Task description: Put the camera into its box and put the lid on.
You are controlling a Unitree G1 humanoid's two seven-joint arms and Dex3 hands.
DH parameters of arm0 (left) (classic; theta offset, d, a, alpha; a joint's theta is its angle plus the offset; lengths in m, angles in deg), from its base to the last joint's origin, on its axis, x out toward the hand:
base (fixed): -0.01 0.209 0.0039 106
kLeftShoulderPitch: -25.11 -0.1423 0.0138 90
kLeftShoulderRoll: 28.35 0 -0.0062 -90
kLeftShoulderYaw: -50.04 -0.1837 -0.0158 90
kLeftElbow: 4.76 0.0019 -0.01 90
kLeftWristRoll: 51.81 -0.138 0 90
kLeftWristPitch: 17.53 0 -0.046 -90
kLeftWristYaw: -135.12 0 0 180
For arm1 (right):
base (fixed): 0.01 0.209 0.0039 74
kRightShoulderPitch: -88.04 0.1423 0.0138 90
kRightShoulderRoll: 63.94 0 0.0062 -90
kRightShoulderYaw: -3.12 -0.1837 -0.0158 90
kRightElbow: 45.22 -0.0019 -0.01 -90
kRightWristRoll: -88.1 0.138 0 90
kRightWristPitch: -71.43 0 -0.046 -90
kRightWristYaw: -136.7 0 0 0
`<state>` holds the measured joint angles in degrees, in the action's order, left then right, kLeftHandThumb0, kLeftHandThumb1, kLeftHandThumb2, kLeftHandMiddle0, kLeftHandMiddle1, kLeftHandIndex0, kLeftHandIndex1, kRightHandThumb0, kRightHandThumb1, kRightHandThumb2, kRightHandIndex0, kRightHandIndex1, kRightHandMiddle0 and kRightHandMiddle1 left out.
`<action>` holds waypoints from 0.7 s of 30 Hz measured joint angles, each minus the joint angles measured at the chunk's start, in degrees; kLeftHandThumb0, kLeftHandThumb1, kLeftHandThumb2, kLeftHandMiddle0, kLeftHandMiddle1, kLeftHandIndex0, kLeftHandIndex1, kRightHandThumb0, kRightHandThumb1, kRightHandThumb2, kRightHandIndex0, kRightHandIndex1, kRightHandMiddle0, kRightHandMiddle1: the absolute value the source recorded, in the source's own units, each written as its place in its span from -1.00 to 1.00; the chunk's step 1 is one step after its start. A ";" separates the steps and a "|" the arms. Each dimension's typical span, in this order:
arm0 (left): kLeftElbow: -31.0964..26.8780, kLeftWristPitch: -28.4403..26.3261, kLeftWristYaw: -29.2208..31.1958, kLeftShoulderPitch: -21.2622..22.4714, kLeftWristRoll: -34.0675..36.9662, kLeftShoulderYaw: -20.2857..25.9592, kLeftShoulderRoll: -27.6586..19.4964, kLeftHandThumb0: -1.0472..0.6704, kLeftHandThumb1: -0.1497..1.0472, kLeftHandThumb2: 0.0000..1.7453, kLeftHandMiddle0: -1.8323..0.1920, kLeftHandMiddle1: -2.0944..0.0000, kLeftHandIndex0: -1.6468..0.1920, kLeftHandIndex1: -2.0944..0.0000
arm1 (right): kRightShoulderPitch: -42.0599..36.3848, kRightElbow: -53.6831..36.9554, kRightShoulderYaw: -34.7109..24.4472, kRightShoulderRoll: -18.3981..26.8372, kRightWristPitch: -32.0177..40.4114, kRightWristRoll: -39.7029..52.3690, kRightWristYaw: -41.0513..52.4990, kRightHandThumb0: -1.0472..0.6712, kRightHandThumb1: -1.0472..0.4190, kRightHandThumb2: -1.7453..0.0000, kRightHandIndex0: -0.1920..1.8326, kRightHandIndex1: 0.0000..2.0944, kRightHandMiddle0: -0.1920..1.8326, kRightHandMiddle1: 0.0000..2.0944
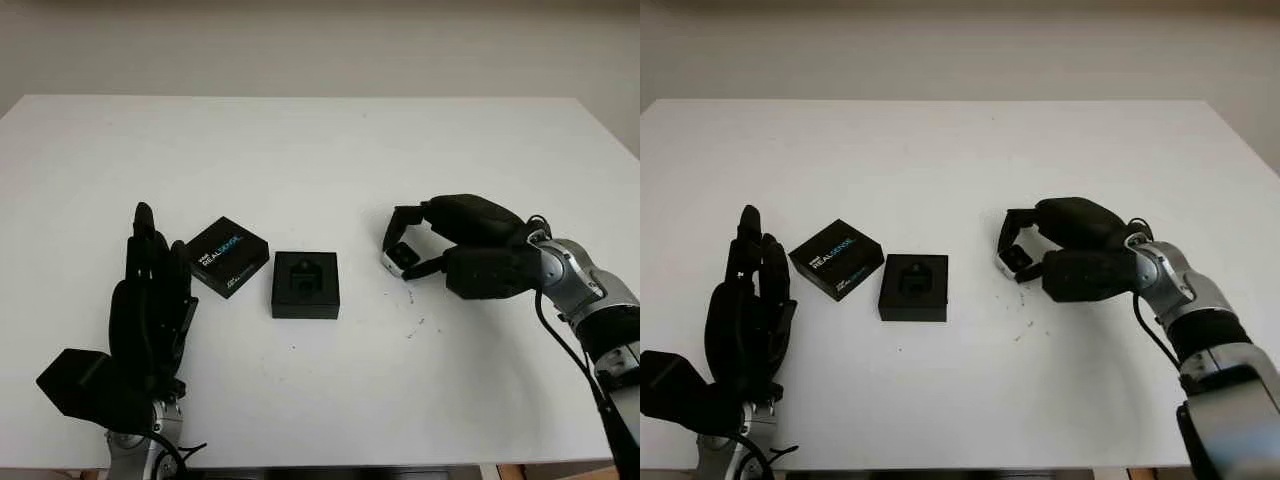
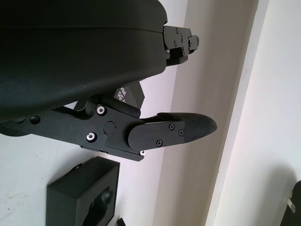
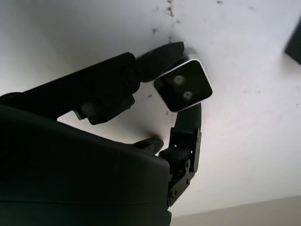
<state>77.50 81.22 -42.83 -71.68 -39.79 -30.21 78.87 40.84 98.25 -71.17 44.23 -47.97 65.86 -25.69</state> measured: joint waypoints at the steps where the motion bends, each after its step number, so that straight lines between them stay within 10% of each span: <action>1: -0.01 0.00 -0.03 0.00 0.00 -0.06 0.05 -0.43 1.00 -0.49 0.81 0.95 0.81 0.94 | 0.00 -0.03 -0.85 -0.38 1.31 1.47 1.26 -0.14 -0.87 0.93 -0.50 -0.92 -0.49 0.37; 21: -0.37 -0.01 0.07 -0.16 0.12 -0.43 0.75 -0.43 1.00 -0.49 0.83 0.95 0.84 0.96 | -7.73 -21.34 -10.57 -4.65 16.69 17.45 10.76 -0.25 -0.88 0.94 -0.56 -0.95 -0.53 0.59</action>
<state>77.13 81.21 -42.76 -71.84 -39.67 -30.64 79.62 33.11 76.91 -81.74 39.57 -31.29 83.31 -14.93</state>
